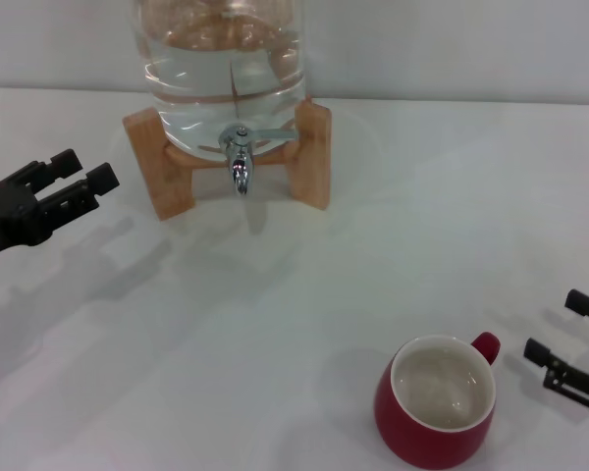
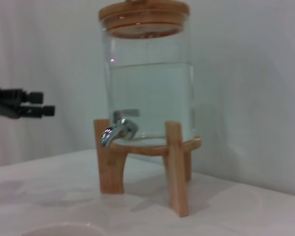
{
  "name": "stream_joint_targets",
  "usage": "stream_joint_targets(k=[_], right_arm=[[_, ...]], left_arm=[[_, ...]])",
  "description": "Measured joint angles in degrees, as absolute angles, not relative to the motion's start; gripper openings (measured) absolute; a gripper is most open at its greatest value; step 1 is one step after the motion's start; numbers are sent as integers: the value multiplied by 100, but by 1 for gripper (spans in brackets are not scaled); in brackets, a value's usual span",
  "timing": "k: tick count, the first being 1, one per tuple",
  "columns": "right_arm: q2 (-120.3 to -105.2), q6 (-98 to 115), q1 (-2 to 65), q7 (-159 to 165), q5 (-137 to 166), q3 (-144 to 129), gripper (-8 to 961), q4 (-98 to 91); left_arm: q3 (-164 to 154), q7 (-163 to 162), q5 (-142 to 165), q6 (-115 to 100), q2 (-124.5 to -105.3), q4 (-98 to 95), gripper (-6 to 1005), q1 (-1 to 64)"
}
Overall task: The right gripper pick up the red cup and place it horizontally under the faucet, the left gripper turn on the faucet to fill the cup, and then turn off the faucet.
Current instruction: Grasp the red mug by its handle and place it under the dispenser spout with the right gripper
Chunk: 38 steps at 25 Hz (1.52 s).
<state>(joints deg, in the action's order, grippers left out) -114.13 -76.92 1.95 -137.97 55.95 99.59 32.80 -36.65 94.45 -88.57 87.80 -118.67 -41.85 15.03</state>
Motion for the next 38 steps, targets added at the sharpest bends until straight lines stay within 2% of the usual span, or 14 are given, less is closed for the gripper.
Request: stream_joint_targets(k=[4,38], right_arm=[[-11514,-7734,166,-14276,5583,9937,795,3093],[-11557,-7310,789,-14604,5536,9709,796,2522]], left_arm=[[-3672,9439,-8860,8780,-11869,-4188,815,1503],[-3654,9439,-8859,8780,-11892,-4192,815,1503]])
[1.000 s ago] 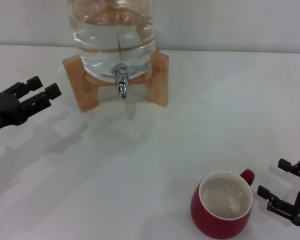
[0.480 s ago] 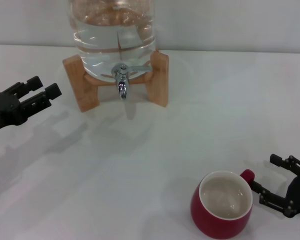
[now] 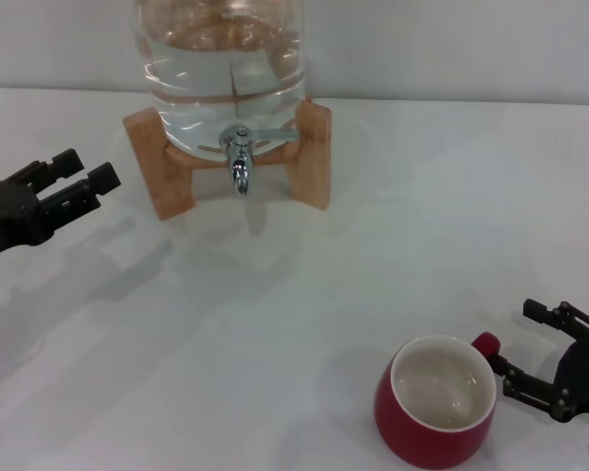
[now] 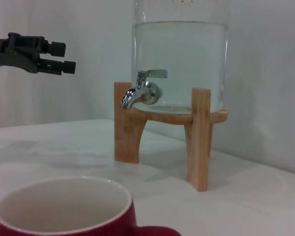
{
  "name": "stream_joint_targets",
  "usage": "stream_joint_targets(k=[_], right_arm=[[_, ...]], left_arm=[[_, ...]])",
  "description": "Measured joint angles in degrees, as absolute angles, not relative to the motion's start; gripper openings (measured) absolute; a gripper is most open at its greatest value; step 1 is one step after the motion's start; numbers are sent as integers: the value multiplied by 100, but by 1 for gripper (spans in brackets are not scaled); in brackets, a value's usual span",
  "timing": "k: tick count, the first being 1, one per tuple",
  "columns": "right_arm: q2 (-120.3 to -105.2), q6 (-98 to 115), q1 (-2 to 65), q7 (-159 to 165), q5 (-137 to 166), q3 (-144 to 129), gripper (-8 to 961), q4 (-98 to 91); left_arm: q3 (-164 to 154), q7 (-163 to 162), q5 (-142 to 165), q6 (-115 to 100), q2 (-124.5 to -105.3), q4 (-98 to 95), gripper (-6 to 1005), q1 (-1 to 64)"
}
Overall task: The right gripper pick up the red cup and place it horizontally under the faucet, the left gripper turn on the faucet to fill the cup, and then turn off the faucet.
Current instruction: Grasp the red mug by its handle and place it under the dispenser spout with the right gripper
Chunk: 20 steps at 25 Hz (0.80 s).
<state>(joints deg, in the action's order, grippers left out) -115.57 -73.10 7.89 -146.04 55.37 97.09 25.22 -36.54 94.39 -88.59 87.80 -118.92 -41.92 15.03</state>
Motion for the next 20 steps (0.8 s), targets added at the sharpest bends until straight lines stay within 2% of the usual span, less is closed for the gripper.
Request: stream_joint_targets(k=[20], right_arm=[[-11552,-7038,968,-14581,5143,9316,795,2522]], left_arm=[[-3653,9432,-8859,8784,-11892,-4192,815,1503]])
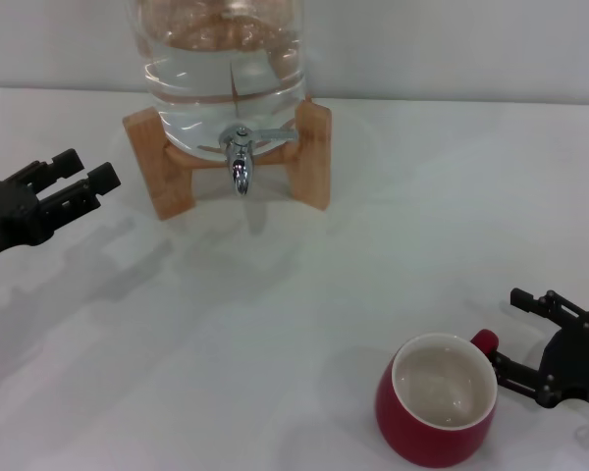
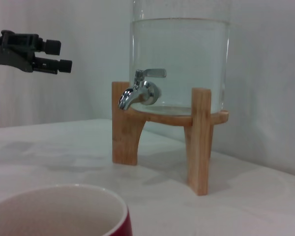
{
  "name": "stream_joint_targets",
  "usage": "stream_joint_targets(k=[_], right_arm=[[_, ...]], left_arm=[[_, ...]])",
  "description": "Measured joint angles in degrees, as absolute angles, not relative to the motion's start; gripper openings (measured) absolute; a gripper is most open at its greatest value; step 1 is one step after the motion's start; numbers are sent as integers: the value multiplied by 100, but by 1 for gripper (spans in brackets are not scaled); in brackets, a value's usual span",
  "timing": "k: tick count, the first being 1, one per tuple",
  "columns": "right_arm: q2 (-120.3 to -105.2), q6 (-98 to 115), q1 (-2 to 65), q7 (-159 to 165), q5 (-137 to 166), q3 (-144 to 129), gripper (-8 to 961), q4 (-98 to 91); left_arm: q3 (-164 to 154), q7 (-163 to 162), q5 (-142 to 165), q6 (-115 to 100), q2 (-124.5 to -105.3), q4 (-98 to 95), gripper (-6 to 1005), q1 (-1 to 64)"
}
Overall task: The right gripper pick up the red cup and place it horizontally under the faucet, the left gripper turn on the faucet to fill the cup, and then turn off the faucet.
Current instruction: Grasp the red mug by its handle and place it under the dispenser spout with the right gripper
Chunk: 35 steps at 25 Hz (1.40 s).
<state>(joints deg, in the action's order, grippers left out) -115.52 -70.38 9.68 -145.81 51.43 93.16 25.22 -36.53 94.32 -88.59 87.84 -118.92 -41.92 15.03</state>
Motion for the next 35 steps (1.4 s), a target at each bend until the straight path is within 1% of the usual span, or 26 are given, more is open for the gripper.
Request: stream_joint_targets(k=[29,35], right_arm=[[-11549,-7269,966,-14640,4965,9261,790,2500],[-11548,-7267,966,-14650,4964,9225,692,2453]], left_arm=[[-3647,9430,-8859,8789,-11891,-4162,815,1476],[-3647,9430,-8859,8789,-11892,-4158,815,1476]])
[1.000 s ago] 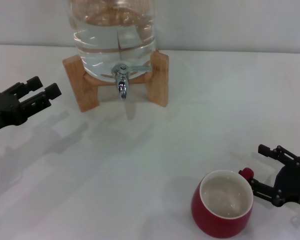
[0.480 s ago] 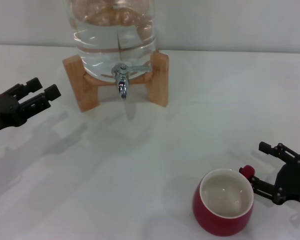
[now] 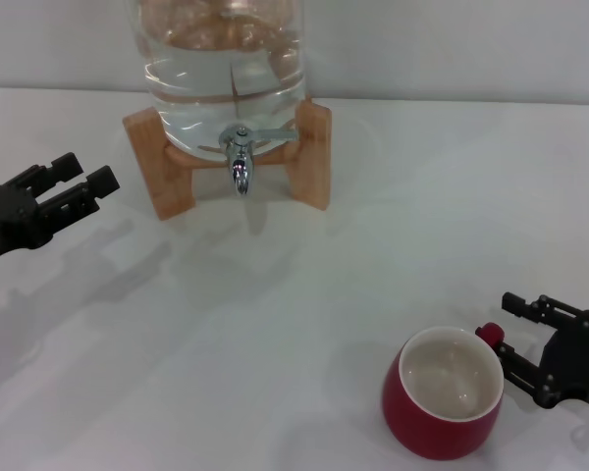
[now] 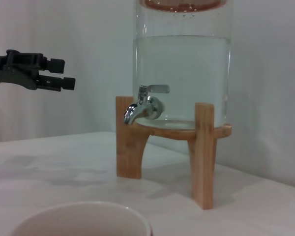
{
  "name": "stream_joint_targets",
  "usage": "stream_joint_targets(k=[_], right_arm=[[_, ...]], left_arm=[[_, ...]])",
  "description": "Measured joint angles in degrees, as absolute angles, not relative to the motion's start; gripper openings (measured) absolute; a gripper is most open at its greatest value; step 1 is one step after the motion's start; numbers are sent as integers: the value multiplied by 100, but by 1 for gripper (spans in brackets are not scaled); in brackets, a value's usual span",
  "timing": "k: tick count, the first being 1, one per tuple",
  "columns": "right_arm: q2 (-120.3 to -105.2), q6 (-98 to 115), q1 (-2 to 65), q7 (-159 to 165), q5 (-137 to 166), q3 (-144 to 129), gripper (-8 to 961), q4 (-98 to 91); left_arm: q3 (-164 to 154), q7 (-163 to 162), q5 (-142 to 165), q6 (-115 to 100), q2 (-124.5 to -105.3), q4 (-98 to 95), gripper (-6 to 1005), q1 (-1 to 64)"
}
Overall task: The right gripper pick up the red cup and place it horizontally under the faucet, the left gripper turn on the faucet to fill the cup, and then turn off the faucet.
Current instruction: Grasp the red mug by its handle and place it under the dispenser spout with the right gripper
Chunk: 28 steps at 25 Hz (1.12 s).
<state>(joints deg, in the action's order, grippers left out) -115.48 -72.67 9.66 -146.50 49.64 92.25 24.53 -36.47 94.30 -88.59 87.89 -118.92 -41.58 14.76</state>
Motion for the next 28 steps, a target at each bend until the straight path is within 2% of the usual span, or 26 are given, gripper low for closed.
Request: stream_joint_targets(k=[4,13,18,28], right_arm=[[-11548,-7267,967,-14685,4958,9158,627,2452],[-11564,-7278,967,-14903,4949,9105,241,2452],[-11566,-7274,970,-14906,4945,9105,125,2460],[-11565,-7306,976,-14900,4938,9031,124,2507]], left_arm=[[-3659,9430,-8859,8789,-11892,-4153,815,1486],[-3675,9430,-8859,8789,-11892,-4147,815,1494],[-3668,9430,-8859,8790,-11895,-4148,815,1487],[-3674,9430,-8859,8798,-11901,-4149,815,1487]])
